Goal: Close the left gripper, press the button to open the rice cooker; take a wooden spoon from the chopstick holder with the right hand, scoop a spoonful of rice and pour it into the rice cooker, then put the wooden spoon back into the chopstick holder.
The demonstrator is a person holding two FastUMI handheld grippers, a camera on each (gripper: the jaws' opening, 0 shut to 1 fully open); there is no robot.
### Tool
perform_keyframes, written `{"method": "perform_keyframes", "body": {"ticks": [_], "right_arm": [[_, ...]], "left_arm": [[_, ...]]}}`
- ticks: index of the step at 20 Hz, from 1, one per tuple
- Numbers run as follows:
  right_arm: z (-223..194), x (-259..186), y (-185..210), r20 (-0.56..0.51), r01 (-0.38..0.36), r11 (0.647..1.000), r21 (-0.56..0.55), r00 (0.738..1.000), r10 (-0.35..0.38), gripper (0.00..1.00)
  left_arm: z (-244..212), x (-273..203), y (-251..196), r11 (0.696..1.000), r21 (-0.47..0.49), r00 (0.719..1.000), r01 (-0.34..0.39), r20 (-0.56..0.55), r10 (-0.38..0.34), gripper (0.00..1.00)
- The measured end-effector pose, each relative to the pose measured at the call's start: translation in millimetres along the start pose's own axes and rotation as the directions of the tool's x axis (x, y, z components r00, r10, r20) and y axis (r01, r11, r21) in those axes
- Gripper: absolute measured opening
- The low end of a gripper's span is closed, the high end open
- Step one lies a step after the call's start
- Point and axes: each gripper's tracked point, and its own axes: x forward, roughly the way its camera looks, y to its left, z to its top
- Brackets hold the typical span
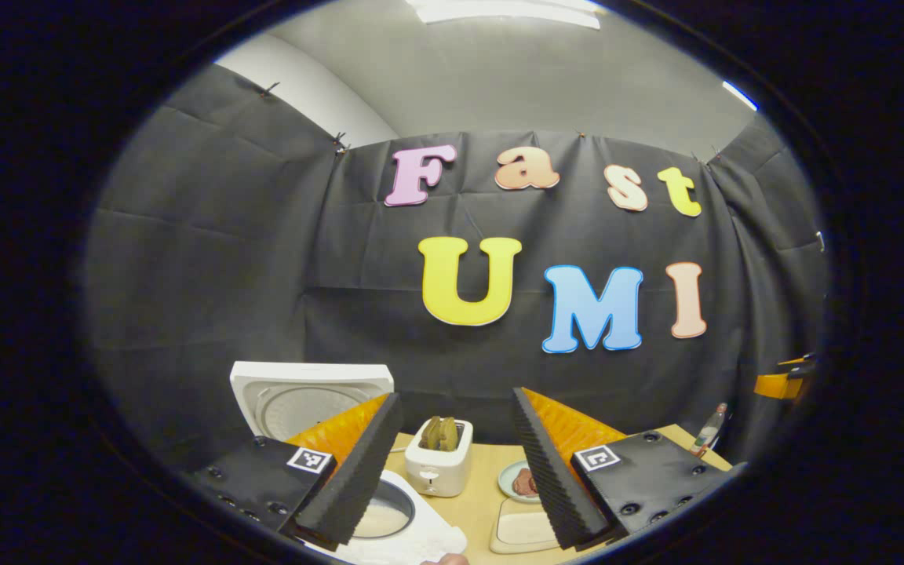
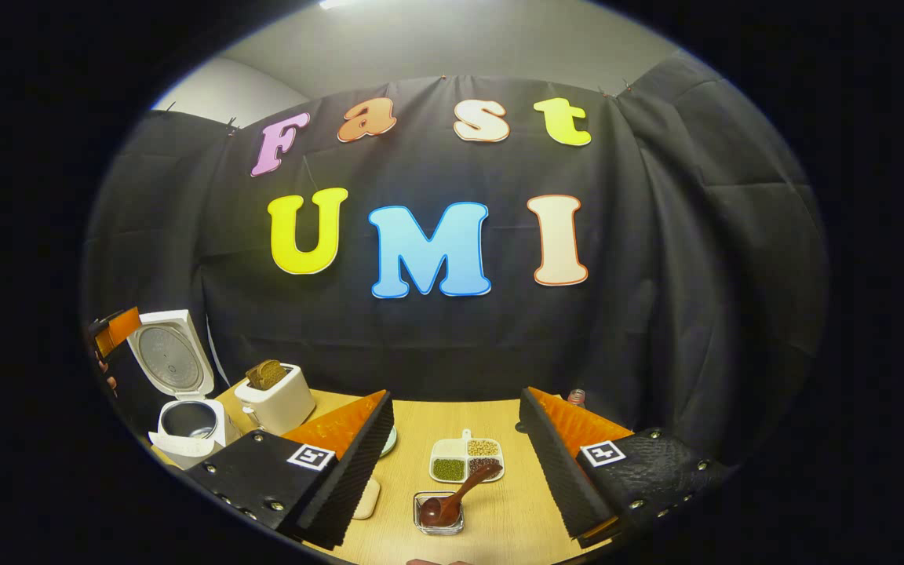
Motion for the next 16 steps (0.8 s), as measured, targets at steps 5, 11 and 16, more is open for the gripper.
{"method": "perform_keyframes", "body": {"ticks": [5,11,16], "right_arm": [[-29.3,13.2,-12.9,-0.041,0.01,1.0,0.015,0.999,-0.009,0.98],[-74.6,37.8,-27.2,-0.097,0.011,1.0,0.011,0.995,-0.009,0.98],[-119.7,66.7,-33.5,-0.172,0.017,0.997,0.082,0.985,-0.003,0.99]], "left_arm": [[-5.6,-1.8,-27.6,0.999,0.028,1.0,0.029,0.003,-0.029,0.97],[-13.9,-8.2,-53.6,0.997,0.055,0.998,0.057,0.021,-0.058,0.97],[-15.4,-11.2,-64.3,0.995,0.081,0.998,0.063,0.003,-0.064,0.96]]}}
